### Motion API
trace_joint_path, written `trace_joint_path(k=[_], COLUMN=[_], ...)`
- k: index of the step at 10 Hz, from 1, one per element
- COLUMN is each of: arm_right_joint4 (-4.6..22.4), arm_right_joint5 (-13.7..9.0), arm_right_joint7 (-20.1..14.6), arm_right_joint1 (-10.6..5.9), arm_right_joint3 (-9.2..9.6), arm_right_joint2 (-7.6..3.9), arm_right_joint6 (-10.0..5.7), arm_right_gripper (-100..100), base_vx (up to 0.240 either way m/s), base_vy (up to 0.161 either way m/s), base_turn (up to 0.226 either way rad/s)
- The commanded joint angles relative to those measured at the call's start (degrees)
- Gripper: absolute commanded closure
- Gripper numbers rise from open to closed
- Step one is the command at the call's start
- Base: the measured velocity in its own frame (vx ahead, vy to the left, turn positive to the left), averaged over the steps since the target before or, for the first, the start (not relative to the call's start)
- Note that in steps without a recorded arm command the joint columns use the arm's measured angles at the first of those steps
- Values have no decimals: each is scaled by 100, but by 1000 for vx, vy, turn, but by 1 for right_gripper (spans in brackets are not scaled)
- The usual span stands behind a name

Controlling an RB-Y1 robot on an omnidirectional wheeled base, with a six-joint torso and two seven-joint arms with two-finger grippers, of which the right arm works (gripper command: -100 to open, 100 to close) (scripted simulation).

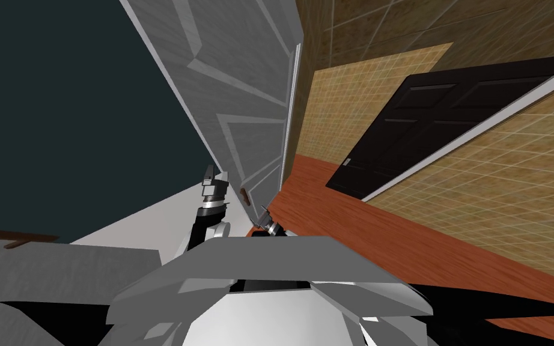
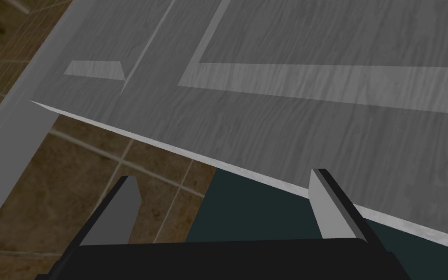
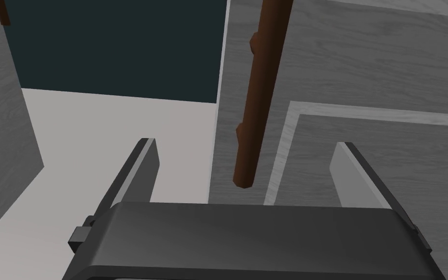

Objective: Push the door open

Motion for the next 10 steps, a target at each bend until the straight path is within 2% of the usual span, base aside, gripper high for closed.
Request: trace_joint_path(k=[1, 8, 9, 10], arm_right_joint4=[119, 700, 637, 691], arm_right_joint5=[-5, -29, -25, -33], arm_right_joint7=[-162, -840, -757, -777], arm_right_joint1=[-52, -300, -266, -271], arm_right_joint3=[108, 574, 531, 518], arm_right_joint2=[-3, -37, -39, -25], arm_right_joint6=[-15, -140, -127, -160], arm_right_gripper=[-100, -100, -100, -100], base_vx=[79, 104, 48, 68], base_vy=[10, 12, 8, 95], base_turn=[-25, -24, 2, 45])
